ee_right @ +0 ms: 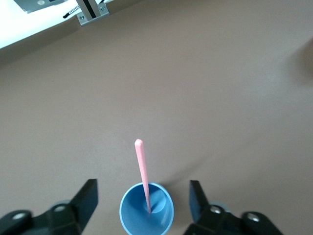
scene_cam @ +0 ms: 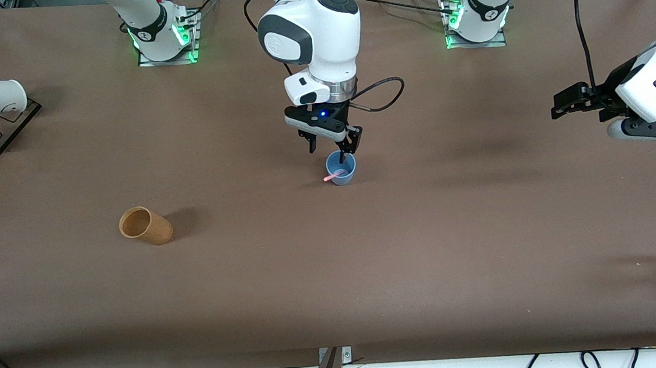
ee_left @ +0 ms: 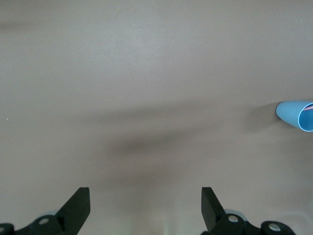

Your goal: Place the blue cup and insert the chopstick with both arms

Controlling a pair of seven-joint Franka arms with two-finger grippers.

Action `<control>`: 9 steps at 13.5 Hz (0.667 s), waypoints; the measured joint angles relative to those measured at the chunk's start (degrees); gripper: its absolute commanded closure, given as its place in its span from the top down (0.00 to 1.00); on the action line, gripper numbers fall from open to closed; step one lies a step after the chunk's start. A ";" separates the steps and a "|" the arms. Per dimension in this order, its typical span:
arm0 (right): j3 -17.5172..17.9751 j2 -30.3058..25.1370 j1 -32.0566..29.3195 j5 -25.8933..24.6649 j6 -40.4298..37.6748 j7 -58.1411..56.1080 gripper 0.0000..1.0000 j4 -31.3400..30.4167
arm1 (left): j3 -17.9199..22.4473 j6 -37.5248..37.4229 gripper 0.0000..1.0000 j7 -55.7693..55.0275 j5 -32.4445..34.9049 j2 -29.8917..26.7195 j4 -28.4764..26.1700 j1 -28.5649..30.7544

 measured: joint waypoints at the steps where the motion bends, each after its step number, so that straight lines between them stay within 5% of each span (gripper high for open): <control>1: -0.12 -0.38 0.00 0.00 -0.31 -1.22 1.00 0.52 | 0.01 0.00 1.00 0.00 0.00 0.00 0.00 0.03; 4: -1.21 -4.13 -0.55 1.06 -5.77 -9.09 1.00 1.48 | 0.04 0.04 1.00 0.00 0.00 0.00 0.00 0.12; 9: -4.62 -10.36 -8.18 16.22 -12.19 -31.41 1.00 1.49 | 0.07 0.06 1.00 0.00 0.00 0.00 0.00 0.15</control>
